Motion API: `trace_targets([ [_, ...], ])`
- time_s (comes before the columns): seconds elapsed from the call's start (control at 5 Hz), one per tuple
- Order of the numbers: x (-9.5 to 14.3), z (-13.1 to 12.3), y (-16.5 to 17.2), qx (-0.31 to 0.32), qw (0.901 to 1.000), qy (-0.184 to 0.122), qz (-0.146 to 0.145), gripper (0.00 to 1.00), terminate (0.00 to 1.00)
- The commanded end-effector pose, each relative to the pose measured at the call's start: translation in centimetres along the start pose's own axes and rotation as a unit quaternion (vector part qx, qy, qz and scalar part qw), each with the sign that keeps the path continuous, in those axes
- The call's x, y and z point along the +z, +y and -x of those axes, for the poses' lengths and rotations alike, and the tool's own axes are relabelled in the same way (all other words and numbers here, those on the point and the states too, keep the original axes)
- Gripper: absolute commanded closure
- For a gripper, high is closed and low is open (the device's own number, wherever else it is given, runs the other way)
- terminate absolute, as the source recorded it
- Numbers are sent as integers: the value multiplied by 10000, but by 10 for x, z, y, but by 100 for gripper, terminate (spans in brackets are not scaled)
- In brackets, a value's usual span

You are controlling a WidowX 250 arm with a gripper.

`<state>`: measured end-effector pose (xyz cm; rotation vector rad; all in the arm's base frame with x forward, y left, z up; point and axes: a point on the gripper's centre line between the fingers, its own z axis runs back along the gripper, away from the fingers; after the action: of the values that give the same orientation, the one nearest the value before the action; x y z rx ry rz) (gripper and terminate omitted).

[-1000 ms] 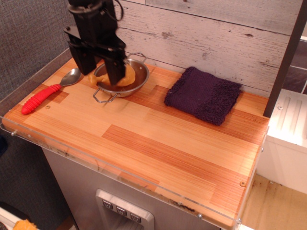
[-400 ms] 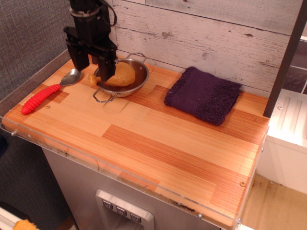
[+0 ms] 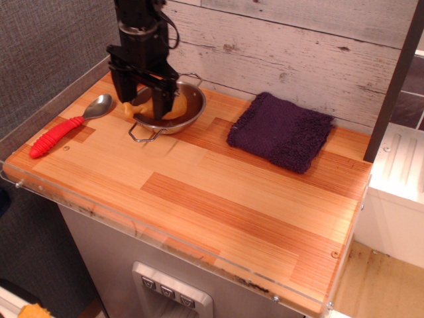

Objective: Move the chicken leg to front edge of counter below purple cloth

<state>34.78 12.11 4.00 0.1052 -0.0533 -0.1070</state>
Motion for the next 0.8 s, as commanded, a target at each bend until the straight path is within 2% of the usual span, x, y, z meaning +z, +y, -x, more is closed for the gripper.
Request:
trace_targets([
  [0.0,8,-12,-3,-86,9997,-82,-203,0,0],
  [0.2,7,-12,-4,-65,9997,-58,-210,0,0],
  [0.4,6,-11,-6,-61,9998,-40,-205,100,0],
  [0.6,8,-10,-7,-84,9997,-18,-211,100,0],
])
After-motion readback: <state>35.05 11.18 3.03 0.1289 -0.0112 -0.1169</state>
